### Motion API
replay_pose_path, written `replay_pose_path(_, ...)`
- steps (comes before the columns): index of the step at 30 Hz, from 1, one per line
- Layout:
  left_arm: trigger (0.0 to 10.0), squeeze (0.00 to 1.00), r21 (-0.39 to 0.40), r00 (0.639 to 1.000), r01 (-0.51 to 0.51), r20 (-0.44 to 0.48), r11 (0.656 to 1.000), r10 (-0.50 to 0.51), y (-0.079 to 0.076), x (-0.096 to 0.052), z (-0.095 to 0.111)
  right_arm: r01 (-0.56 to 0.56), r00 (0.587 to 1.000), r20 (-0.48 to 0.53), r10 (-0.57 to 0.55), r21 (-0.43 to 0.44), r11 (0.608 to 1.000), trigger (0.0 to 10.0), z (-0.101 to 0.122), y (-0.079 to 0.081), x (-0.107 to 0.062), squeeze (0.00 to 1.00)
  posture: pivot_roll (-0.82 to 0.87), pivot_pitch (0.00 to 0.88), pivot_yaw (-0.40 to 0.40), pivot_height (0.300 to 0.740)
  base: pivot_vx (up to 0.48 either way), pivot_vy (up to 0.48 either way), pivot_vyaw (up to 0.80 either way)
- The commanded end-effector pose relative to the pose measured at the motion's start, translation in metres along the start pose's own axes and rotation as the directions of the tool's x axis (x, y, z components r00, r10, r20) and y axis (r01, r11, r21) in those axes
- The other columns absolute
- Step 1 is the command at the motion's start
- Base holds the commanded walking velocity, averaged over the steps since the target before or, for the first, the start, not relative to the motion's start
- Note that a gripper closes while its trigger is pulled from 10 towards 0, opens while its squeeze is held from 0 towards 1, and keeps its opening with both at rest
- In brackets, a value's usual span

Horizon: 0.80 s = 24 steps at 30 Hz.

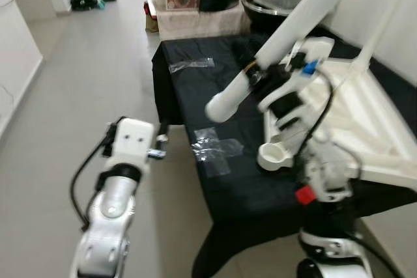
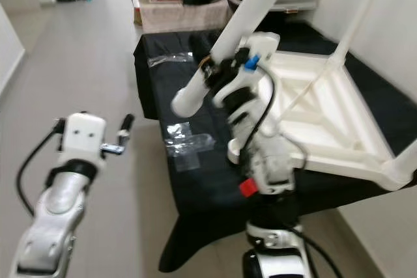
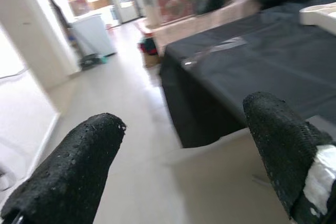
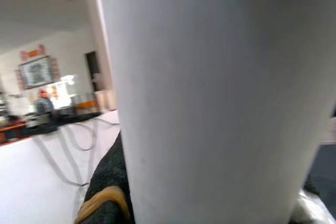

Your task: Building children table

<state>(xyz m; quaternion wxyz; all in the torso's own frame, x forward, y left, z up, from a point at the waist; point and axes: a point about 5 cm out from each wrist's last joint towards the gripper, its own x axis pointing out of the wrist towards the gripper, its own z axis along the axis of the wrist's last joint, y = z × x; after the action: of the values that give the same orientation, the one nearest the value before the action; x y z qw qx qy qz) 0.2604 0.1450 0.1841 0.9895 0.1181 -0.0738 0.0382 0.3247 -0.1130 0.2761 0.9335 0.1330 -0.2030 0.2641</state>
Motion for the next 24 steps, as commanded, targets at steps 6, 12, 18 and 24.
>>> replay_pose_path(6, 10.0, 0.0, 0.002, 1.0, 0.017, -0.012, 1.0, -0.017, -0.005, -0.002, -0.001, 0.031, 0.999, -0.009, -0.031, -0.008, 1.0, 10.0, 0.0, -0.007, -0.002, 0.0, 0.11, 0.012, -0.023, 0.74, 0.321, -0.352, 0.0)
replay_pose_path(12, 10.0, 0.0, -0.039, 0.999, -0.021, -0.039, 0.999, 0.02, 0.002, 0.001, -0.004, 0.043, 0.999, -0.017, -0.043, -0.008, 0.999, 10.0, -0.002, -0.009, -0.004, 0.0, 0.11, 0.008, -0.023, 0.74, 0.343, -0.105, 0.0)
replay_pose_path(18, 10.0, 0.0, -0.055, 0.996, -0.069, -0.063, 0.996, 0.065, 0.009, 0.001, -0.008, 0.038, 0.999, -0.024, -0.038, -0.009, 0.999, 10.0, -0.004, -0.008, -0.004, 0.0, 0.11, 0.007, -0.021, 0.74, 0.0, 0.0, 0.0)
replay_pose_path(24, 10.0, 0.0, -0.064, 0.996, -0.056, -0.078, 0.996, 0.051, 0.006, -0.001, -0.011, 0.027, 0.999, -0.039, -0.027, 0.009, 1.0, 10.0, -0.004, -0.011, -0.002, 0.0, 0.1, 0.003, -0.021, 0.74, 0.0, 0.0, 0.0)
